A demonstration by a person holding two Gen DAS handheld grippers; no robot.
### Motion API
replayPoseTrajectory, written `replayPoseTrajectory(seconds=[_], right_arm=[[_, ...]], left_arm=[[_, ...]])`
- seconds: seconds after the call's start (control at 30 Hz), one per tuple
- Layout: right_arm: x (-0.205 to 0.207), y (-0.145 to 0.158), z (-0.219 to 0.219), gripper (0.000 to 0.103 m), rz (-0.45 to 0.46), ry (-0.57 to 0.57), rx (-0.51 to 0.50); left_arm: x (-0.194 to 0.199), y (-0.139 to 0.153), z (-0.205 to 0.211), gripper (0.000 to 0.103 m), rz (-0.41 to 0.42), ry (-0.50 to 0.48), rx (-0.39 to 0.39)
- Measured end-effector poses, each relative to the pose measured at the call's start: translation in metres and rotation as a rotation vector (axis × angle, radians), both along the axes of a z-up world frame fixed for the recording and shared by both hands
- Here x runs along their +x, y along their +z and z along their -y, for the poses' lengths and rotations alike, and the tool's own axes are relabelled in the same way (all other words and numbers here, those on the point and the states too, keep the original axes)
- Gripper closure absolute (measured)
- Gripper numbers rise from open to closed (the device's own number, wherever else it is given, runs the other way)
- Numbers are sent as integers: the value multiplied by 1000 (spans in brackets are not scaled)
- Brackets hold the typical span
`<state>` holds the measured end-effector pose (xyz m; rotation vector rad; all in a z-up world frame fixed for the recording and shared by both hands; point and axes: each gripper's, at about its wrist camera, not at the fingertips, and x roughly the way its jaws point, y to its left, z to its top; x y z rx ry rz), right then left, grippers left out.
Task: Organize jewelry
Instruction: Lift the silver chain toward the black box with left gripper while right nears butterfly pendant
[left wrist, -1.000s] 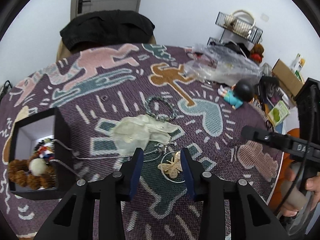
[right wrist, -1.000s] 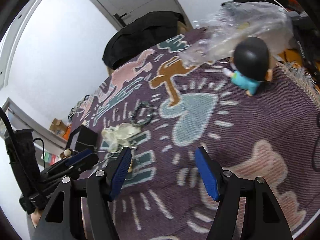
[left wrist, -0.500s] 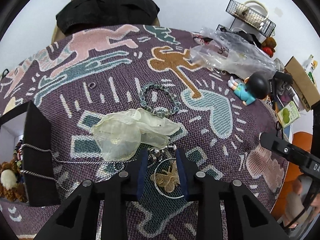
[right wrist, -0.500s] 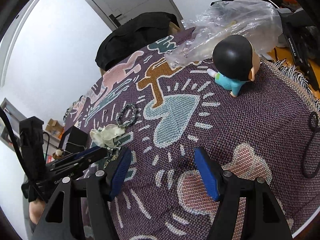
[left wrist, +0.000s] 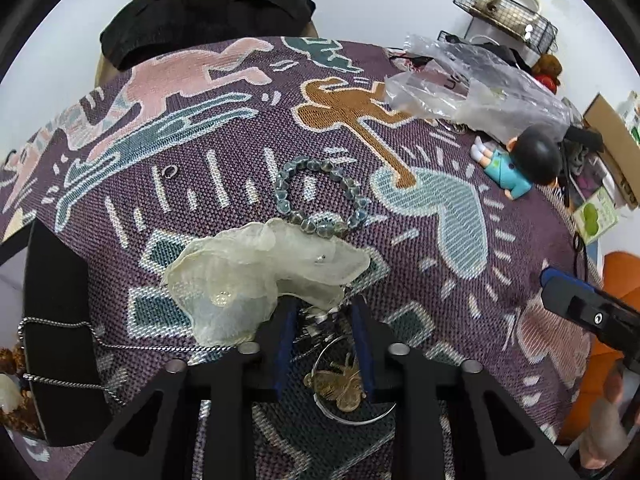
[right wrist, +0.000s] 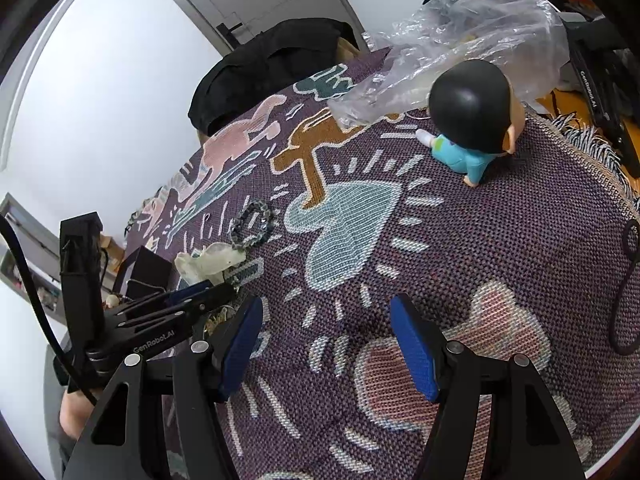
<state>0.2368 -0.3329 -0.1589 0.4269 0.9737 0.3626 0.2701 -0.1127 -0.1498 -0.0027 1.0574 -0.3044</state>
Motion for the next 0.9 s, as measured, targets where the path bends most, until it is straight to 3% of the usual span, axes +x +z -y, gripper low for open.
replayPoseTrajectory(seconds=[0.2, 0.73, 0.9], right_arm=[[-1, -1, -14, 36, 1, 36, -20], [1, 2, -88, 35, 10, 211, -143], [-1, -2, -118, 26, 18, 279, -231]], left_arm=[[-9, 7, -19, 90, 12, 21, -61], [-41, 83, -65, 90, 190, 60, -159], [-47, 92, -79, 90, 216, 80, -168]])
